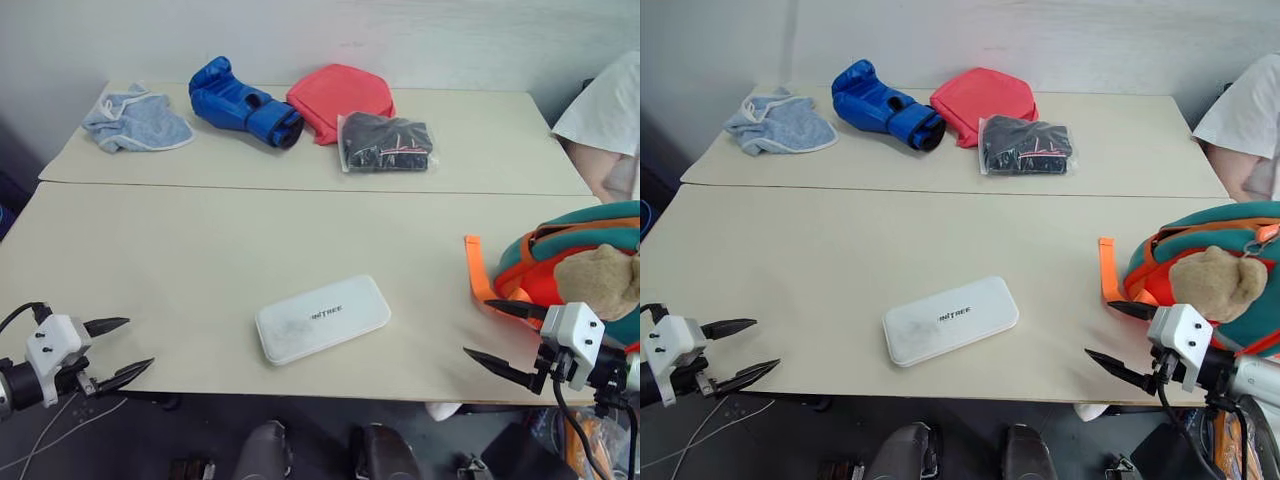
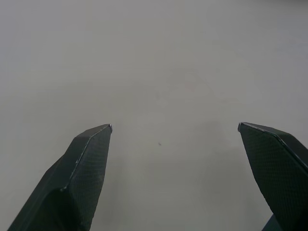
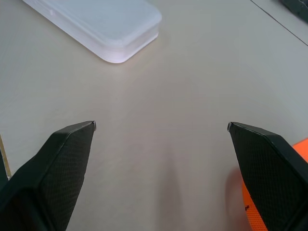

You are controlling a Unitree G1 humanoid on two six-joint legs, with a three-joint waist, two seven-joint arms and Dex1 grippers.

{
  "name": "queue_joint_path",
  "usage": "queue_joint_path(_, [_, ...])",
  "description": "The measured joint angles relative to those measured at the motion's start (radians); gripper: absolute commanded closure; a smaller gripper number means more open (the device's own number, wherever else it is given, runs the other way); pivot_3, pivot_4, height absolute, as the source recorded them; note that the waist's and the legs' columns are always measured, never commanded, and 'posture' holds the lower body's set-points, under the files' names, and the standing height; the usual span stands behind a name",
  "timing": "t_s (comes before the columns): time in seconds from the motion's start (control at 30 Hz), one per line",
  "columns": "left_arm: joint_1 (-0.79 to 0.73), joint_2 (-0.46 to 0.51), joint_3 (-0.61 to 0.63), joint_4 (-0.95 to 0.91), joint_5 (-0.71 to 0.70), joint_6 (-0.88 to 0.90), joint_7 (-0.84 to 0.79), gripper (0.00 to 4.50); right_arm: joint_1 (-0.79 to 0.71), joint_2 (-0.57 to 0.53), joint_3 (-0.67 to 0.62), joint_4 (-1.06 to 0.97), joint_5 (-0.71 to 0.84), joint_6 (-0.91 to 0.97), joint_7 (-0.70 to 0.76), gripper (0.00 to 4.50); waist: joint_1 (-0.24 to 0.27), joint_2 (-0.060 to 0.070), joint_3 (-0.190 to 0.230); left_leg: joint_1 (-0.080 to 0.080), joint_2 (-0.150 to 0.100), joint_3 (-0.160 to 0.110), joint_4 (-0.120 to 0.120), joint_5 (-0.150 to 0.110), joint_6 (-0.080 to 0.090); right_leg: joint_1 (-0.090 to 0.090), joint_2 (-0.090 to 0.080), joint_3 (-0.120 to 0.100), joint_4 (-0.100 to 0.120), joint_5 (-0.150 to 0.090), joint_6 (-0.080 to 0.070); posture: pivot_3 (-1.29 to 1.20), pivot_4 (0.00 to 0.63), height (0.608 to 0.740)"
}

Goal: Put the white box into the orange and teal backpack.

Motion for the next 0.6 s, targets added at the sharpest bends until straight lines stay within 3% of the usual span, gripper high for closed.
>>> queue_joint_path(0.2, [-0.008,-0.014,-0.001,-0.030,-0.027,0.044,0.013,0.13,-0.006,0.000,0.000,0.005,0.001,0.001,0.001,0.00,0.002,0.000,0.000,0.000,0.000,0.000,0.000,0.000,0.000,0.000,0.000,0.000,0.000,0.000,0.000,0.00,0.150,0.740])
queue_joint_path(0.23, [-0.007,-0.013,-0.001,-0.044,-0.038,0.067,0.009,0.05,-0.006,0.000,0.000,0.008,0.002,0.003,0.001,0.18,0.001,0.000,0.000,0.000,0.000,0.000,0.000,0.000,0.000,0.000,0.000,0.000,0.000,0.000,0.000,0.00,0.150,0.740])
queue_joint_path(0.3, [0.005,-0.008,0.000,-0.092,-0.073,0.126,0.001,0.44,-0.007,0.001,0.002,0.009,0.021,0.024,0.006,0.62,0.001,0.000,0.000,0.000,0.000,0.000,0.000,0.000,0.000,0.000,0.000,0.000,0.000,0.000,0.000,0.00,0.150,0.740])
queue_joint_path(0.4, [0.040,-0.007,-0.008,-0.221,-0.126,0.206,-0.011,1.21,-0.017,0.000,0.038,-0.014,0.034,0.079,-0.002,1.62,-0.001,0.000,0.000,0.000,0.000,0.000,0.000,0.000,0.000,0.001,0.000,0.000,0.000,0.000,0.000,0.00,0.150,0.740])
queue_joint_path(0.6, [0.011,-0.094,-0.219,-0.448,-0.091,0.318,0.120,3.08,-0.120,0.029,0.207,-0.049,-0.098,0.116,-0.118,3.69,0.001,0.001,0.000,0.000,0.000,0.000,0.001,0.001,-0.002,0.000,0.001,0.001,0.000,0.000,0.000,0.00,0.150,0.740])
